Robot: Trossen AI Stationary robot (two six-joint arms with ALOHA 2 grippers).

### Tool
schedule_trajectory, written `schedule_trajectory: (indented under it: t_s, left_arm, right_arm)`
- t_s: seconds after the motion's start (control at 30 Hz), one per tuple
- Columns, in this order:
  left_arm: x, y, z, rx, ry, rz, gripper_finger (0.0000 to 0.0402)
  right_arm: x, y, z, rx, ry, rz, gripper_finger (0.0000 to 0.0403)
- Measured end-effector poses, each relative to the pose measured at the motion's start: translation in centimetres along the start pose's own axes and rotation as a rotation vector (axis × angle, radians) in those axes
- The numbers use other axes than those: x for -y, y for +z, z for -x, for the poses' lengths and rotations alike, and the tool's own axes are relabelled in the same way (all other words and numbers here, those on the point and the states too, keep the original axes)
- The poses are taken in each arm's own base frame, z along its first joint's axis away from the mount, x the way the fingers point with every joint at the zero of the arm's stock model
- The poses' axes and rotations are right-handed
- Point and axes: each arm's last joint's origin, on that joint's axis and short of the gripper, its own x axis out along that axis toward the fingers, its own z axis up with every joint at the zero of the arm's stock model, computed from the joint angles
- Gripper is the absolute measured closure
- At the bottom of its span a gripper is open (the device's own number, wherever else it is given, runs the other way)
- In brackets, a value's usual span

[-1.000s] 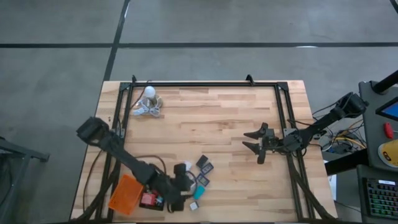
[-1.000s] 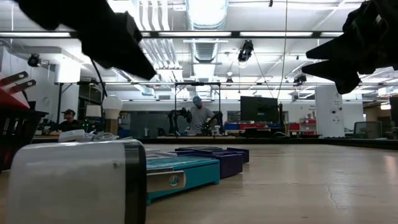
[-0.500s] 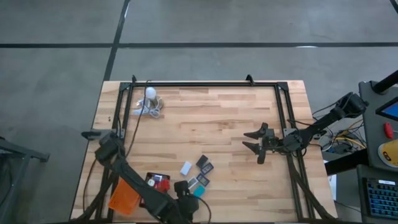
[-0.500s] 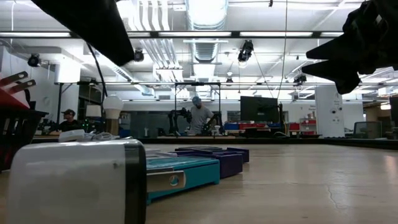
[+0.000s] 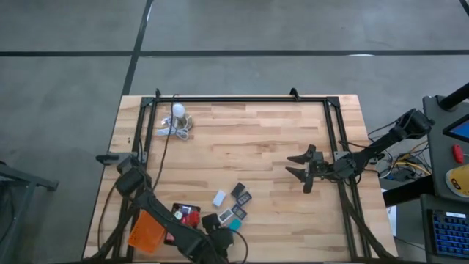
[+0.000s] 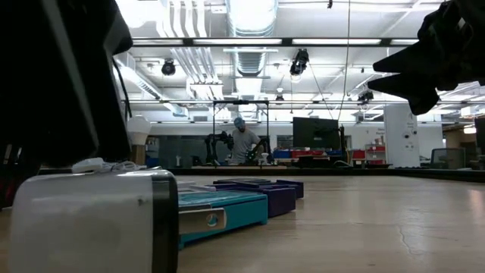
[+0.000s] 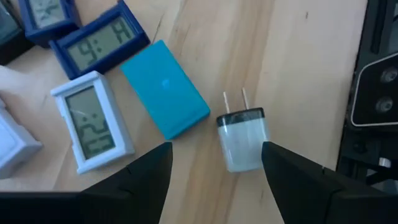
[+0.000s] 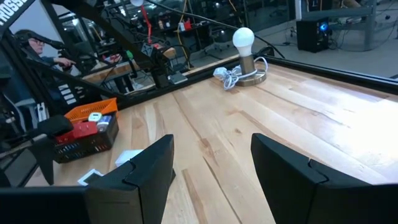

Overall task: Pick & Place Office items
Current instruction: Put the white charger adapter into the black basket

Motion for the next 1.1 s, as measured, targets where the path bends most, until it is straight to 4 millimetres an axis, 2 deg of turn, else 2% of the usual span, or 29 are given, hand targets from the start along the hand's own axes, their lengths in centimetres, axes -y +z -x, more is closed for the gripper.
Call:
schedule_trajectory:
  t_s: [0.57,0.83,0.93,1.1]
  left_arm:
    - [-0.9,-0.6,-2.3,-0.002,-0.033,0.015,0.0149]
    - [-1.0,-0.6,-2.4,0.001,-0.037,0.019,0.0152]
    - [-1.0,-0.5,-2.4,0.002,-0.038,0.02,0.017]
    - [-1.1,-0.6,-2.5,-0.001,-0.033,0.019,0.0224]
  right_arm:
    - [0.0,0.0,0.0,0.0,0.0,0.0,0.0193]
    - [0.0,0.0,0.0,0.0,0.0,0.0,0.0193]
    - [0.0,0.0,0.0,0.0,0.0,0.0,0.0193]
    - [0.0,0.0,0.0,0.0,0.0,0.0,0.0193]
